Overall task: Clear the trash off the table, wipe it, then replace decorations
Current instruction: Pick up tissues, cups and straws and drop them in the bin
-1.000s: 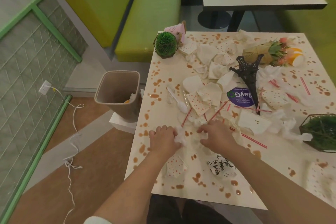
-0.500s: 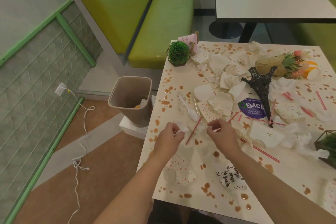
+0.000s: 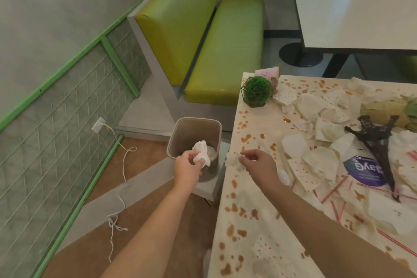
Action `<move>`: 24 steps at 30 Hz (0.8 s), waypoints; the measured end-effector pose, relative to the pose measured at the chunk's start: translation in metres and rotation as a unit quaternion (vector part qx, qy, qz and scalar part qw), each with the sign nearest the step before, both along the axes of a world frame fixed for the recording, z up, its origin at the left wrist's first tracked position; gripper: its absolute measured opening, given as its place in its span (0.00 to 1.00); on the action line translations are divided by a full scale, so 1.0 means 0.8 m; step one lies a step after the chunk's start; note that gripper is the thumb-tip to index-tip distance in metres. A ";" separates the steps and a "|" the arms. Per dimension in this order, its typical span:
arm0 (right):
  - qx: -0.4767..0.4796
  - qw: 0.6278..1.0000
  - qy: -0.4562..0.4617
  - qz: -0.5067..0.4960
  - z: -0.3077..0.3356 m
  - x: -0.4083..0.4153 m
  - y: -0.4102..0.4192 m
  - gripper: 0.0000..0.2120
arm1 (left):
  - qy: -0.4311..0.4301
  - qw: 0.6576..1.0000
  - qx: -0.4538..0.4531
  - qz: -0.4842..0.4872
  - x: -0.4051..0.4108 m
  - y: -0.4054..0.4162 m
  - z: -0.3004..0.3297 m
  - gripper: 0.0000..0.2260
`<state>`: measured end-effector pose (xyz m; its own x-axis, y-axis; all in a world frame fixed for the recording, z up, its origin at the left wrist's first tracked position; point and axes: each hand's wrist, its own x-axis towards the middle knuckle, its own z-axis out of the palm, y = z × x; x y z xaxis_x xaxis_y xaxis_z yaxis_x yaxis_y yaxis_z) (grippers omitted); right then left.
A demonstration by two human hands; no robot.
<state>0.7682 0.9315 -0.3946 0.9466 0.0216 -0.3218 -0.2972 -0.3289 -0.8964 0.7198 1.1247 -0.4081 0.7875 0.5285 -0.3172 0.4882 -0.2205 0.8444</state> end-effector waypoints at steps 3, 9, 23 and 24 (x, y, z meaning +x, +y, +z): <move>-0.017 1.000 0.000 0.001 -0.002 0.018 0.049 0.05 | 0.010 1.000 0.009 -0.010 0.022 0.044 -0.006 0.11; -0.060 0.998 0.002 -0.006 -0.019 0.053 0.119 0.04 | 0.024 0.999 0.023 -0.032 0.070 0.097 -0.026 0.12; -0.119 0.991 0.043 0.046 -0.049 0.064 0.173 0.17 | 0.060 0.993 0.015 -0.104 0.077 0.120 -0.060 0.04; -0.119 0.991 0.038 0.040 -0.048 0.058 0.168 0.16 | 0.061 0.991 0.021 -0.117 0.075 0.115 -0.060 0.06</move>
<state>0.8145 1.0659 -0.4329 0.9176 0.0102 -0.3975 -0.3259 -0.5533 -0.7666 0.7794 1.2167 -0.4561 0.8472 0.3500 -0.3997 0.5174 -0.3729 0.7702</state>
